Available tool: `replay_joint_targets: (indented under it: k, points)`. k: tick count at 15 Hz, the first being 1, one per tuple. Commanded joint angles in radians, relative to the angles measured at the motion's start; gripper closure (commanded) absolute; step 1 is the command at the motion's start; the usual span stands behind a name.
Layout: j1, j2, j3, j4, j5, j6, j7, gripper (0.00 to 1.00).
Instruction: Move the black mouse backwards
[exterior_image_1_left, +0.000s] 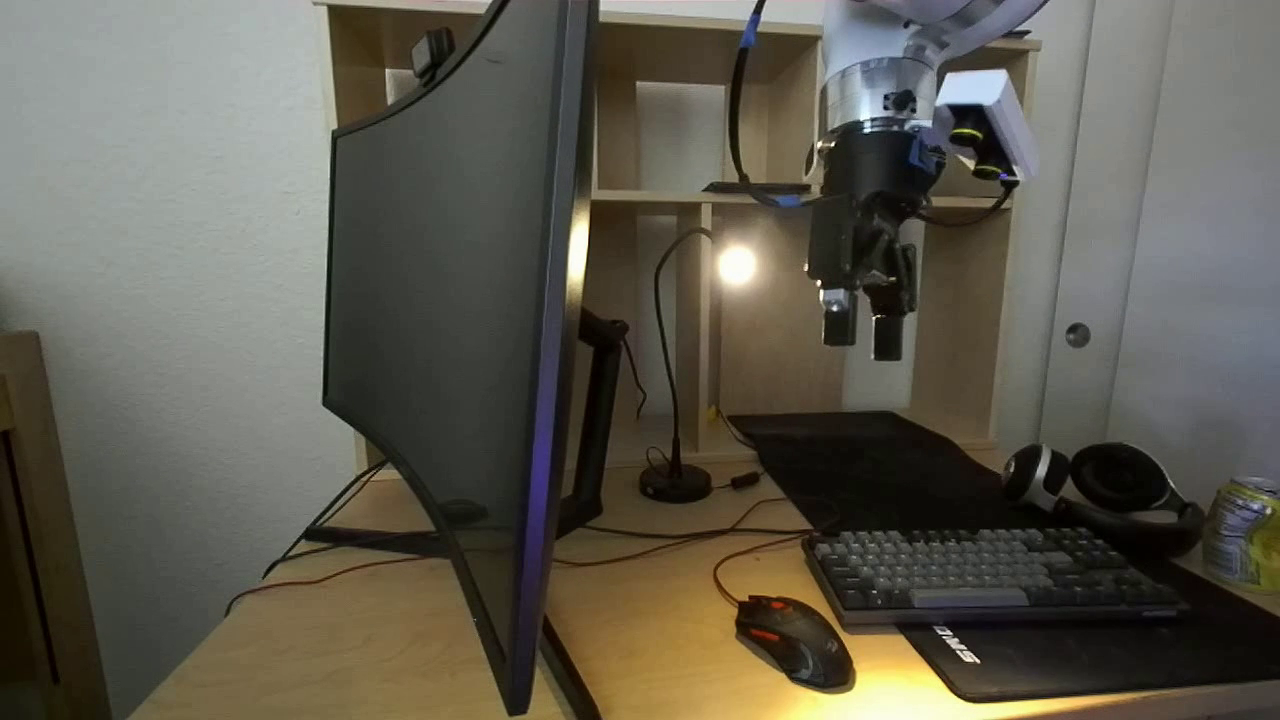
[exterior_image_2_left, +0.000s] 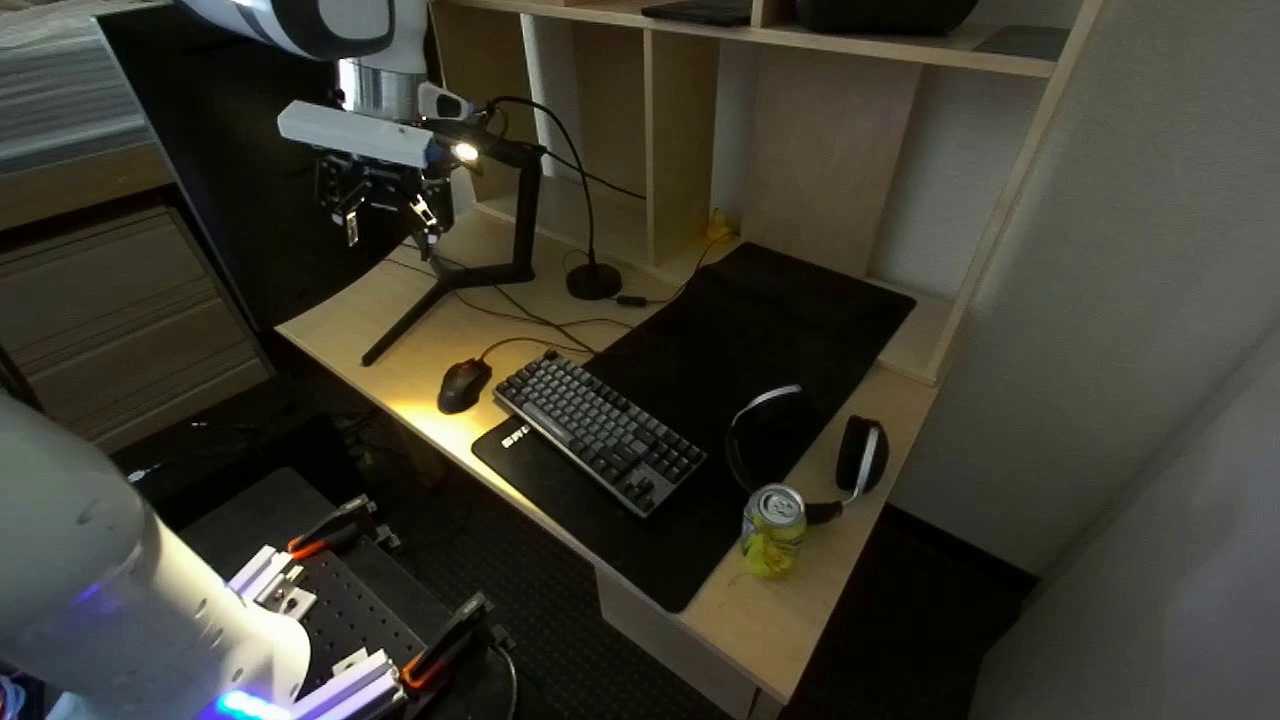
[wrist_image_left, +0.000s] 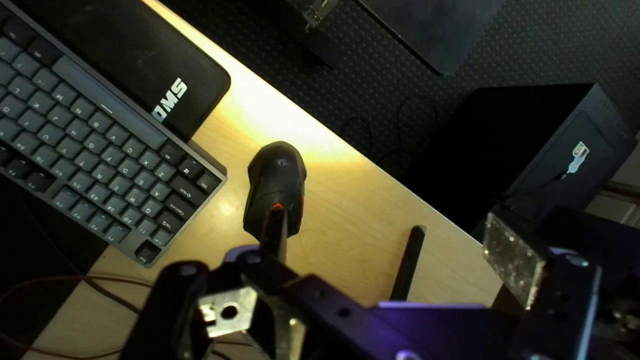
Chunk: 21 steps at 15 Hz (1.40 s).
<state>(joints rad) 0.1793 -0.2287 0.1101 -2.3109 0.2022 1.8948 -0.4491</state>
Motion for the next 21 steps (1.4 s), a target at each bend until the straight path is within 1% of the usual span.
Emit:
replay_joint_targets:
  k: [1,4,5,6,7,8,9,10,11,12,13,14,15,16,21]
  points:
    - [0.004,0.000,-0.005,0.001,-0.009,0.000,0.001,0.00]
    - [0.004,0.000,-0.004,0.002,-0.015,0.000,0.001,0.00]
    - [0.003,0.001,-0.001,0.005,-0.041,-0.003,-0.002,0.00]
    - [0.009,0.007,-0.008,0.011,-0.027,-0.022,-0.044,0.00]
    - [0.018,0.010,-0.015,0.011,0.000,-0.018,-0.110,0.00]
    - [0.022,0.008,-0.016,0.006,0.012,0.007,-0.147,0.00]
    - [0.029,0.010,-0.022,0.008,0.042,-0.002,-0.200,0.00]
    - [0.035,0.015,-0.029,0.016,0.078,-0.043,-0.259,0.00]
    - [0.033,0.019,-0.030,0.029,0.085,-0.109,-0.288,0.00]
    - [0.027,0.027,-0.028,0.043,0.070,-0.178,-0.299,0.00]
    - [0.018,0.033,-0.022,0.057,0.032,-0.254,-0.270,0.00]
    - [0.013,0.034,-0.017,0.062,0.009,-0.290,-0.251,0.00]
    - [0.014,0.028,-0.016,0.056,0.011,-0.275,-0.266,0.00]
    - [0.017,0.002,-0.012,0.028,0.029,-0.242,-0.251,0.00]
    - [0.017,0.001,-0.012,0.029,0.029,-0.245,-0.251,0.00]
